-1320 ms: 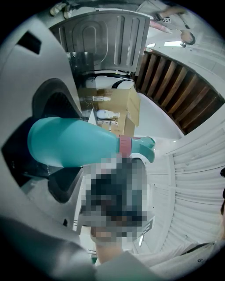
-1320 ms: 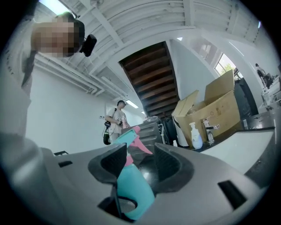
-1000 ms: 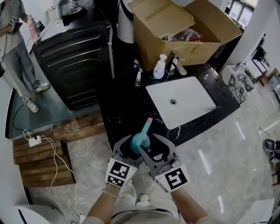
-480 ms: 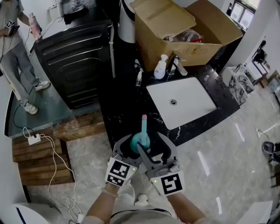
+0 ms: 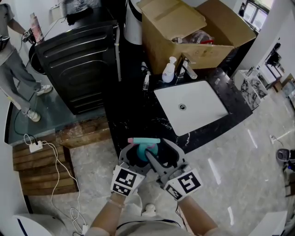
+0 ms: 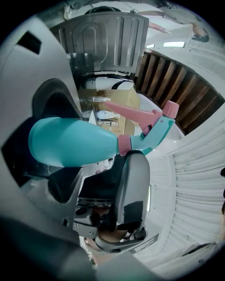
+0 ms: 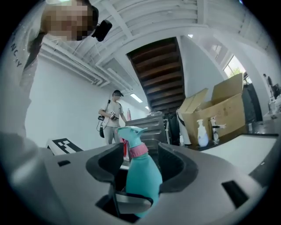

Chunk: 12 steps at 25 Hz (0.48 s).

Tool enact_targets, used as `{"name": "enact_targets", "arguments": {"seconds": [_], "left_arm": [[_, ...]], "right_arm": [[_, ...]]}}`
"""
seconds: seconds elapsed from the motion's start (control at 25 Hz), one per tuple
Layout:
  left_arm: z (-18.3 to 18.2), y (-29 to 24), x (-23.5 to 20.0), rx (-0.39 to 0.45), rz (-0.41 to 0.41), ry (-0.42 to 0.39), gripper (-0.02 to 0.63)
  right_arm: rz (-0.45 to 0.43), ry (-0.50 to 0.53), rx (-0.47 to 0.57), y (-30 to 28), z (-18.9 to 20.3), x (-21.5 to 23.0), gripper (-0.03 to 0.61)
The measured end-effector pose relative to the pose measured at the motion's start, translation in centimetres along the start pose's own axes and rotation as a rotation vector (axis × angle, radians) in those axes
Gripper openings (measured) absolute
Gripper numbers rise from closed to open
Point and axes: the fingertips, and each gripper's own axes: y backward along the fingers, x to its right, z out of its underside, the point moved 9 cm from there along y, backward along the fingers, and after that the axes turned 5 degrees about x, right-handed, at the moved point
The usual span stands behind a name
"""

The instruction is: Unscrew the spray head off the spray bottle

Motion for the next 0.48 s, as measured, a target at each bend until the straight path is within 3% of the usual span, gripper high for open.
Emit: {"name": "enact_targets", "arguments": {"seconds": [0.12,0.32,0.48], "left_arm": [[0.0,-0.1,0.0,0.0,0.0,0.0,0.351],[0.0,-0.1,0.1,0.001,0.001,0.0,0.351],[-0.1,-0.1,0.0,-0.001,0.002,0.002,0.351]], "right_arm": [[-0.058,0.033,-0.056,-1.4,-0.1,0.2,0.245],[-0.115,0.197,-0.141,-2.6,-0.9,0.3,0.227],[-0.136,0.23,-0.15,-3.1,-1.2,0.0,0.186]]}}
